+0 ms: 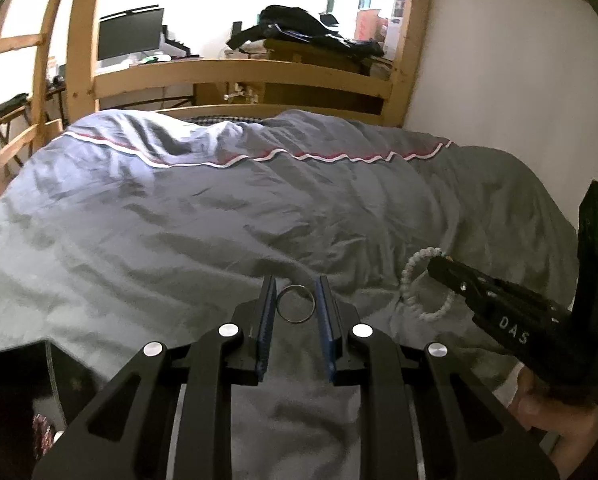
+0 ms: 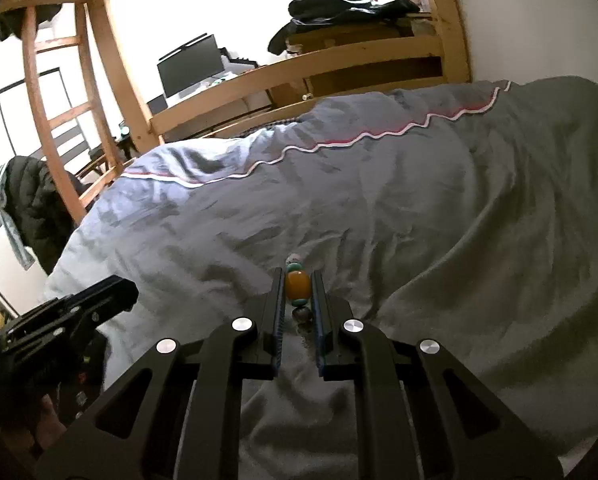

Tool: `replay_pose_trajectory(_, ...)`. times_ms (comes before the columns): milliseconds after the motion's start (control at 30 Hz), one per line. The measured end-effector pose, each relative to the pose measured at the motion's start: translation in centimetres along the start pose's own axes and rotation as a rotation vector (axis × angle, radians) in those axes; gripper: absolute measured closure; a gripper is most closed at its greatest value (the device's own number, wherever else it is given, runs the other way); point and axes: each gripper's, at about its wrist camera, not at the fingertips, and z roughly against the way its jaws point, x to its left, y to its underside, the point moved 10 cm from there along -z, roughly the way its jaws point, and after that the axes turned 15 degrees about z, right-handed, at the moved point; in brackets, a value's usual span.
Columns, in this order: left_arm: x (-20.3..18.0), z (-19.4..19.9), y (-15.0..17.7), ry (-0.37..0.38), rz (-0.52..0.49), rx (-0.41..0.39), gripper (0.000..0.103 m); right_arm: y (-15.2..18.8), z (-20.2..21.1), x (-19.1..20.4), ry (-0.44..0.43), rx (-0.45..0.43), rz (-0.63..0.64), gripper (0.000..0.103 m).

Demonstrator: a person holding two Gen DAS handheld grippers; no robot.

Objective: Organize jewelry
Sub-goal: 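Lift and carry the ring and white bead bracelet over the black box with both grippers, then open both grippers to drop the ring and bead bracelet into the box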

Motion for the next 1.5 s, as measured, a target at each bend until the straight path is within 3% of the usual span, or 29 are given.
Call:
replay_pose_trajectory(400, 2.9, 8.1, 2.3, -0.063, 0.045, 0.015, 0.083, 1.1, 5.3, 5.9, -0.078, 0.001, 0.040, 0.090)
replay_pose_trajectory(800, 11.0, 14.5, 2.1, -0.177, 0.112, -0.012, 0.083, 0.7, 7.0, 13.4, -0.151, 0.006, 0.136, 0.090)
replay_pose_trajectory(1133, 16.8, 17.0, 1.2, -0.222, 0.187, -0.038, 0.083, 1.1, 6.3, 21.4, -0.249, 0.021, 0.210, 0.090)
replay_pose_trajectory(1500, 20.2, 16.0, 2.5, -0.209, 0.264, 0.004, 0.083, 1.7, 5.8, 28.1, -0.359, 0.025, 0.248, 0.090)
